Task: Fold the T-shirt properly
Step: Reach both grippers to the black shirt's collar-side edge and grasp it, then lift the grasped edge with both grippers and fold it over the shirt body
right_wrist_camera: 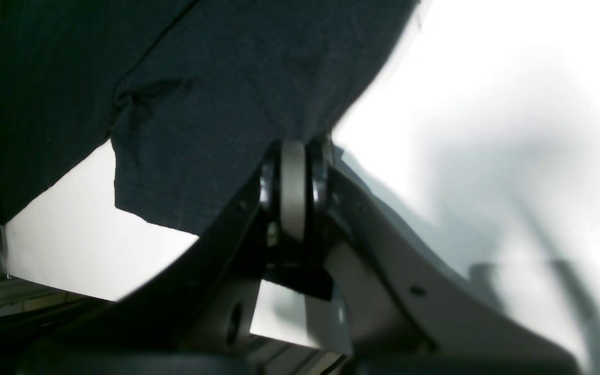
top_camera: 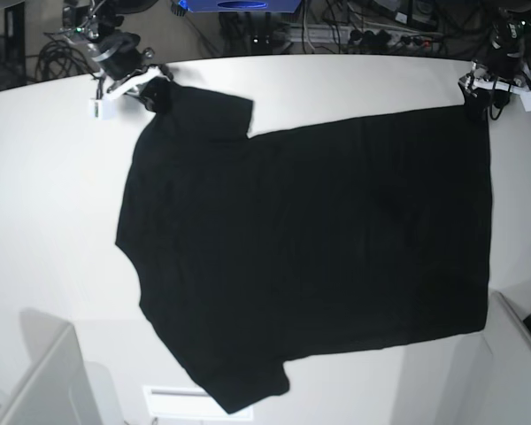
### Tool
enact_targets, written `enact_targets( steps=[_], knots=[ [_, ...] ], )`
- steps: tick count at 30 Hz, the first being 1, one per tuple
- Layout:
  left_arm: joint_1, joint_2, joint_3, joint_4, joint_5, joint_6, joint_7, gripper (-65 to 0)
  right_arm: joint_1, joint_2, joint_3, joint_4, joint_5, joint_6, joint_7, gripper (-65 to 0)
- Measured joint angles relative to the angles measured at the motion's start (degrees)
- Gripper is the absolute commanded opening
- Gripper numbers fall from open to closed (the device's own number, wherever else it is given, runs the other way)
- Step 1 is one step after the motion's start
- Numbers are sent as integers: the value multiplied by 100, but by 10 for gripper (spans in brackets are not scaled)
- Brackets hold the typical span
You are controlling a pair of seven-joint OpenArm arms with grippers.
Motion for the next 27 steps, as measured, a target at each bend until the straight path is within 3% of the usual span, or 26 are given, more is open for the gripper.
enact_targets(
  steps=[4,14,20,27],
  knots=[
    [-153,-39,146,-109,-31,0,24,-207,-2,2,0,0,0,0,0,-650],
    [-356,-96,354,-391,-144,-2,168,-650,-7,4,4,0,-2,28,-7,-650],
    [-306,-92,422,-249,-59,-2,243,-650,-70,2,4,28,0,28,0,-650],
    [-273,-131,695,0,715,-46,151,-650,-492,-31,4,35,50,85,494,-650]
  ],
)
